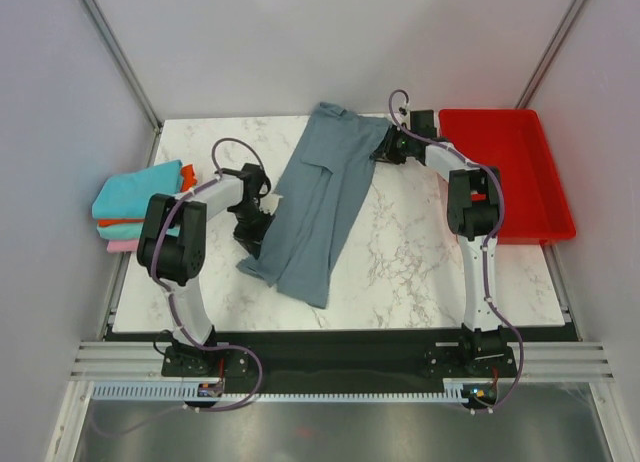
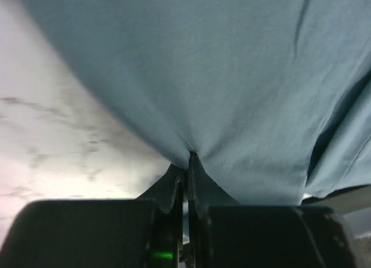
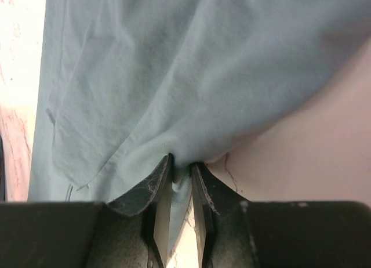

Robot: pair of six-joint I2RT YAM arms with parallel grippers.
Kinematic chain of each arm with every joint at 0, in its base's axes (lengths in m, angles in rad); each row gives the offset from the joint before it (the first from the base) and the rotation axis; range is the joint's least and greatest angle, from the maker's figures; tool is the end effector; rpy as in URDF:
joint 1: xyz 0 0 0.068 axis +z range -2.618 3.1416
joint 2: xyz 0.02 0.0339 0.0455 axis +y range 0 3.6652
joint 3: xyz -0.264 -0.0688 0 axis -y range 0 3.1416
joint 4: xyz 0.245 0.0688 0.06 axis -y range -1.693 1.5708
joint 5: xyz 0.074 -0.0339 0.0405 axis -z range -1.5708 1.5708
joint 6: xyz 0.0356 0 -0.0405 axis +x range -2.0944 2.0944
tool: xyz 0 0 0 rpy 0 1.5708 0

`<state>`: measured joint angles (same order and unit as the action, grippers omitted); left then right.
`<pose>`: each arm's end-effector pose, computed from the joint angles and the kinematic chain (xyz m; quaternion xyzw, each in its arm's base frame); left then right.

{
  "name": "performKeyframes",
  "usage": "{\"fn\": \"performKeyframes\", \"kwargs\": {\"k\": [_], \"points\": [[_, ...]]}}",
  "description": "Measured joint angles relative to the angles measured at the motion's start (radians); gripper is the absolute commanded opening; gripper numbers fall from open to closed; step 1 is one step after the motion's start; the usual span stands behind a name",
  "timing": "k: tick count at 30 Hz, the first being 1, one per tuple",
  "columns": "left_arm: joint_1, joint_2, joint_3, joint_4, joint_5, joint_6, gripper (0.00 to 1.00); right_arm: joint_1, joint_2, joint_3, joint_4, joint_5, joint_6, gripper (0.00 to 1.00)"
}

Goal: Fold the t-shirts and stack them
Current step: Fold the tshirt

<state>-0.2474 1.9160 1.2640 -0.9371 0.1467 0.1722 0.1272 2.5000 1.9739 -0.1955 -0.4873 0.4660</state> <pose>0.3269 -0.0879 0.1518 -0.2070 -0.9755 0.0729 0.0119 0.5461 0.0866 0.1307 0.0511 0.8884 0.3271 0.3181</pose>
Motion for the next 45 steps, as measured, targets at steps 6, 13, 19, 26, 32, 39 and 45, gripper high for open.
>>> {"fn": "performKeyframes", "kwargs": {"k": [6,13,19,26,32,39,45], "points": [[-0.103,-0.024,-0.050,-0.008,0.082,0.000,0.02,0.000,0.002,0.011,-0.007,0.020,-0.017,0.26],[-0.203,-0.025,-0.057,-0.013,0.134,-0.001,0.02,-0.001,0.003,0.024,-0.016,0.041,-0.037,0.25],[-0.251,-0.025,-0.057,-0.014,0.143,-0.001,0.02,-0.005,0.004,0.030,-0.024,0.051,-0.048,0.25],[-0.253,-0.025,-0.056,-0.015,0.142,-0.001,0.02,-0.009,0.004,0.030,-0.030,0.052,-0.052,0.29],[-0.253,-0.025,-0.048,-0.021,0.142,-0.001,0.02,-0.014,0.004,0.030,-0.027,0.048,-0.055,0.33],[-0.255,-0.025,-0.042,-0.026,0.142,-0.001,0.02,-0.019,0.004,0.035,-0.029,0.049,-0.064,0.33],[-0.274,-0.024,-0.035,-0.026,0.139,-0.001,0.02,-0.020,0.019,0.063,-0.030,0.059,-0.070,0.32]]}}
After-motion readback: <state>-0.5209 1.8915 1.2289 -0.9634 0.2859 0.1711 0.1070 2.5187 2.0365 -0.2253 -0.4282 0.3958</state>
